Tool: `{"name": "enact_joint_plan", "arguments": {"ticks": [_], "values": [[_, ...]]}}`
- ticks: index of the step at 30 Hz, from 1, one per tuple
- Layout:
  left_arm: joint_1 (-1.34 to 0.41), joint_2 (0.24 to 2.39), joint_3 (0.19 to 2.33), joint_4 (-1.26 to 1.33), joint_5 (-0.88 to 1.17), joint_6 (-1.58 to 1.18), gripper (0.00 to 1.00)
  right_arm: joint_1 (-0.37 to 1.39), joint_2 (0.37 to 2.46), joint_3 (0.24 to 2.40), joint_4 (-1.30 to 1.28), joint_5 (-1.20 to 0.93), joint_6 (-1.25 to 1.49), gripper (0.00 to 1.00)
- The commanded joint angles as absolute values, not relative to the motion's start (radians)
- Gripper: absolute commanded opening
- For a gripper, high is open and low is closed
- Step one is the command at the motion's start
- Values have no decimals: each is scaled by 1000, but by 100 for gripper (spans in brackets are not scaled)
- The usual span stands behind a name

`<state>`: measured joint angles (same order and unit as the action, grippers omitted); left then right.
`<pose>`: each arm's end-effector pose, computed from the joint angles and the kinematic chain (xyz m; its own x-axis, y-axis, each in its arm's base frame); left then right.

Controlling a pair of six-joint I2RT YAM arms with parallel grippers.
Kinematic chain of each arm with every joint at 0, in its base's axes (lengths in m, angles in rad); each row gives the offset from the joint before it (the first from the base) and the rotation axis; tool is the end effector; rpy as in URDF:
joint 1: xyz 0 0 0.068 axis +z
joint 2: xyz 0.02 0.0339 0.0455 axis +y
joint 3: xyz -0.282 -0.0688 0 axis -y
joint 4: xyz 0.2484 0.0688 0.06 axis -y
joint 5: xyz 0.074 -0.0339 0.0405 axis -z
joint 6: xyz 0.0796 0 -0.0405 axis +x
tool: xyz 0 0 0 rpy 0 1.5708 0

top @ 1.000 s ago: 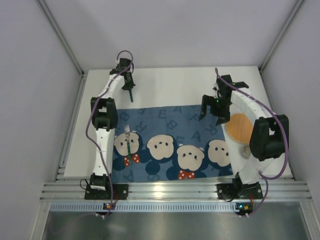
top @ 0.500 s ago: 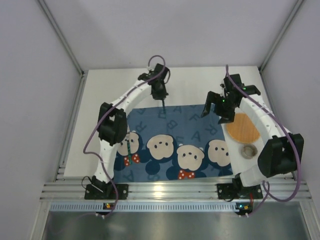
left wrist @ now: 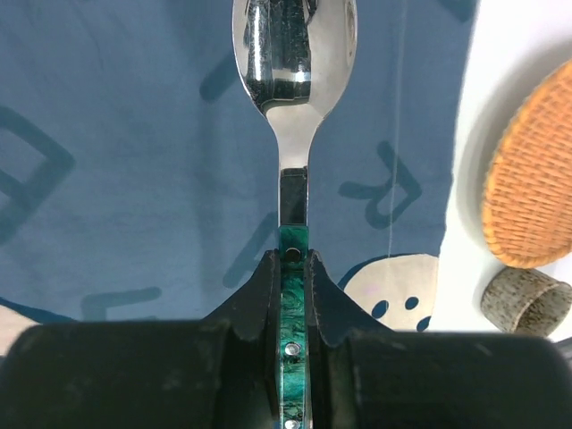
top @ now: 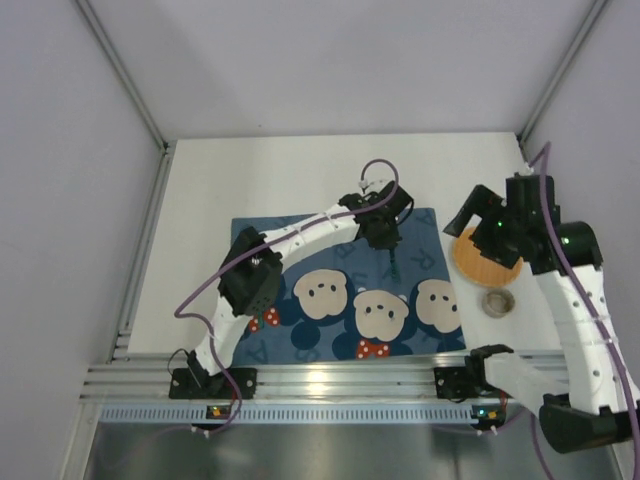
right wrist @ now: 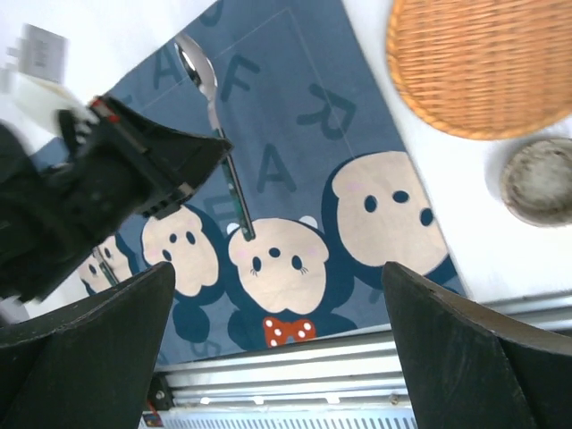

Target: Set the dinner table for one person

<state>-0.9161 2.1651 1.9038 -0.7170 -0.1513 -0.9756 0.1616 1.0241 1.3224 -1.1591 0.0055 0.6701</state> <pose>0.3253 -0.4041 0.2143 -0.8901 -0.1848 -0.4166 -0.0073 0.9198 -0.3923 0.1909 0.0307 0.3683 -0.6844 0.5177 -0.5135 0.3415 0.8498 0.4016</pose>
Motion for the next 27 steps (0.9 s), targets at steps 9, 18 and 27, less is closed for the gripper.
{"name": "enact_joint_plan", "arguments": {"ticks": [9,18,27], "values": [[-1077,2204,1758,-407,-160,-1128,0,153,749,1405,-1496,69,684,100],[-1135,2255,1819,-505,-166,-1101,9,153,690,1368,-1493,5,713,100],[-1131,2108,1799,-575,-176,-1057,79,152,914,1448,-1321,143,670,100]]}}
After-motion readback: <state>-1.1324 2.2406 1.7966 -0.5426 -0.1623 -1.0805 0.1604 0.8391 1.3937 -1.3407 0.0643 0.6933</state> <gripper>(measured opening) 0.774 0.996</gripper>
